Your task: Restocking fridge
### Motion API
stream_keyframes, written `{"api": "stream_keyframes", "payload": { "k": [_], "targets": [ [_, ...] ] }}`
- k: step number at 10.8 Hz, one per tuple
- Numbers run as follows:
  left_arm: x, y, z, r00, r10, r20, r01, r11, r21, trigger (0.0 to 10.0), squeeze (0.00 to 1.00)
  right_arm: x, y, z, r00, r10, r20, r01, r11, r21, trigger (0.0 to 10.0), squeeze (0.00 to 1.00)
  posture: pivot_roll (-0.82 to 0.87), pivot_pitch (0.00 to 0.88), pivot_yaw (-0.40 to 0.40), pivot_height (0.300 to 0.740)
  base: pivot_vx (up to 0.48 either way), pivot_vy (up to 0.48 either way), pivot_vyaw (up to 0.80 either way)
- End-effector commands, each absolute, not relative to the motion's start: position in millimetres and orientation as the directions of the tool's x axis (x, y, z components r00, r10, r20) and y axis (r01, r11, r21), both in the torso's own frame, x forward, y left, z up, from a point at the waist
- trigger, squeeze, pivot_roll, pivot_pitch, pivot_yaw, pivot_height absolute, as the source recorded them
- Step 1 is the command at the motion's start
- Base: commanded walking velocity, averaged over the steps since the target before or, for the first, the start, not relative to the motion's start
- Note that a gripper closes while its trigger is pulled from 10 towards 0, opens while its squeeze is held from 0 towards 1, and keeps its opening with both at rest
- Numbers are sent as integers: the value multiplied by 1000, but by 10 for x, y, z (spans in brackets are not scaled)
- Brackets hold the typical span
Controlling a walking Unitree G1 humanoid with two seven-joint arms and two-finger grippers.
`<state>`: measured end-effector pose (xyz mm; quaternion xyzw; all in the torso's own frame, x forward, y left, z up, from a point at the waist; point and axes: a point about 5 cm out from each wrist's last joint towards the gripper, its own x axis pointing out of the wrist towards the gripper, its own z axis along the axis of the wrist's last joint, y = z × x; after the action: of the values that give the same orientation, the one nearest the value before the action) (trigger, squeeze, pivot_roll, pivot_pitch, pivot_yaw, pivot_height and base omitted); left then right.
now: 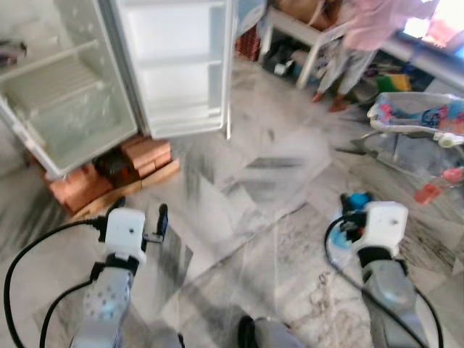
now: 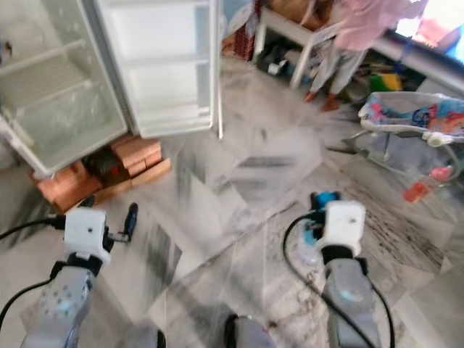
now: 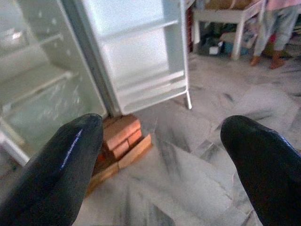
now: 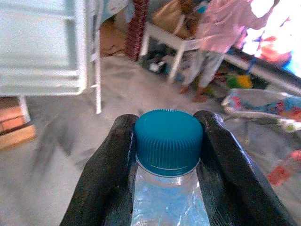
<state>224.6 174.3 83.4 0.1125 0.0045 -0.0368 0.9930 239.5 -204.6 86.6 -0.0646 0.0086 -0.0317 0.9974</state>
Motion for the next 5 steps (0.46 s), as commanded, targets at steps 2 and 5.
{"api": "stream_keyframes", "payload": {
  "k": [2,5],
  "targets": [
    [2248,1929,794,996,-39,-80,63,947,316,10000,0,2423,-2029,779,995,-90,-48,82,986,-145,10000,0,144,209,-11,740,0,0,0],
    [2461,1886,930,993,-93,-73,114,918,381,10000,0,2643,-1933,864,998,-60,-23,57,995,-83,10000,0,179,228,-55,740,0,0,0]
  ]
}}
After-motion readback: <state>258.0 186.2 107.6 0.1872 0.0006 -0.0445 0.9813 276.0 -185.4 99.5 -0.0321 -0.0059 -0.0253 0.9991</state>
